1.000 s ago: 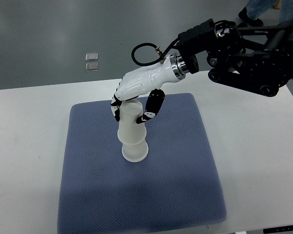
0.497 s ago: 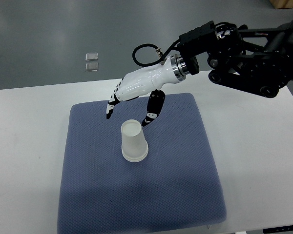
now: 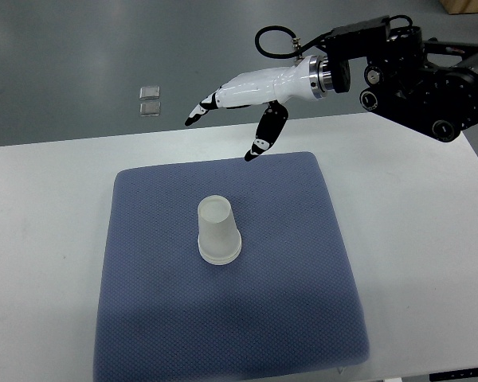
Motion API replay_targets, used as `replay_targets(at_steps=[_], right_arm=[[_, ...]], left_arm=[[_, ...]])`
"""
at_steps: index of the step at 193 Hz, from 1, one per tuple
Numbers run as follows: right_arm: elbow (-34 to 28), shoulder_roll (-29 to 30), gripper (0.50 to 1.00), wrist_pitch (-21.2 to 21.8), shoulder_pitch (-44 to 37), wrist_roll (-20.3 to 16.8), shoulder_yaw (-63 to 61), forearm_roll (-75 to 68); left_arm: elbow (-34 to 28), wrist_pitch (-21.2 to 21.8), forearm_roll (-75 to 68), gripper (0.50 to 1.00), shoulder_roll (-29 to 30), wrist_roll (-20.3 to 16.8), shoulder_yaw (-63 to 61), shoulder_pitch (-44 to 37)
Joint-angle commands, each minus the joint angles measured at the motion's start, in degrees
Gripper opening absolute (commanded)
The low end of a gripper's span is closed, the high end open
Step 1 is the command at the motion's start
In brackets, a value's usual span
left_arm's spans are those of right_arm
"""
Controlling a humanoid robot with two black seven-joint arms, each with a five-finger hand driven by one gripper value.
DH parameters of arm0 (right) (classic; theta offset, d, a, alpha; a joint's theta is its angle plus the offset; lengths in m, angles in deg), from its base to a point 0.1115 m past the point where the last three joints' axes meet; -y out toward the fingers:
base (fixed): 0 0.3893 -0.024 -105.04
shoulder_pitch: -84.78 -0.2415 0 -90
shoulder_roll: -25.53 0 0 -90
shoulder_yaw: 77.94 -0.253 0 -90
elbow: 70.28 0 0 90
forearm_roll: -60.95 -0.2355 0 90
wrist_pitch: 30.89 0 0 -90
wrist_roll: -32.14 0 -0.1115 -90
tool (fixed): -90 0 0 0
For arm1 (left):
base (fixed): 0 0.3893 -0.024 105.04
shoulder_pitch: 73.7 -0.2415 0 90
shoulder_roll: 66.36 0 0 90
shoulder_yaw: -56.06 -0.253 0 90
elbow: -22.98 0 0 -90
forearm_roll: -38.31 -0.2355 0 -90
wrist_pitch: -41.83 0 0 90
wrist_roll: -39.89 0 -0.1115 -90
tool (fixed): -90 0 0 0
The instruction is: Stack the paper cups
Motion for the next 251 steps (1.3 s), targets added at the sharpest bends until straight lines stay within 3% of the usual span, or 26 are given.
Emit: replay_targets(at_steps=[1,43,73,138,196,251], right_arm=[[3.3,0.0,0.909,-2.2,2.5,-1.8,0.0,-6.3],[8.4,0.8,0.911,-8.5,7.1,-4.7,-2.5,-17.3],[11.5,1.0,0.911,-11.6,10.0,-8.9,-5.4,-30.6],[14.1,2.2,0.909,-19.3,17.7,-10.3,-7.2,-78.4],[15.6,5.7,0.911,-19.7,23.5,-11.4,-16.3,-101.5],[15.4,10.2,0.913,-14.4,28.4,-9.8,-22.9,-99.9]], left_arm=[[0.0,0.0,0.0,1.0,0.0,0.0,0.0,0.0],[0.0,0.0,0.0,1.0,0.0,0.0,0.0,0.0],[0.0,0.0,0.1,1.0,0.0,0.0,0.0,-0.1],[0.0,0.0,0.1,1.0,0.0,0.0,0.0,0.0],[0.0,0.0,0.0,1.0,0.0,0.0,0.0,0.0],[0.0,0.0,0.0,1.0,0.0,0.0,0.0,0.0]])
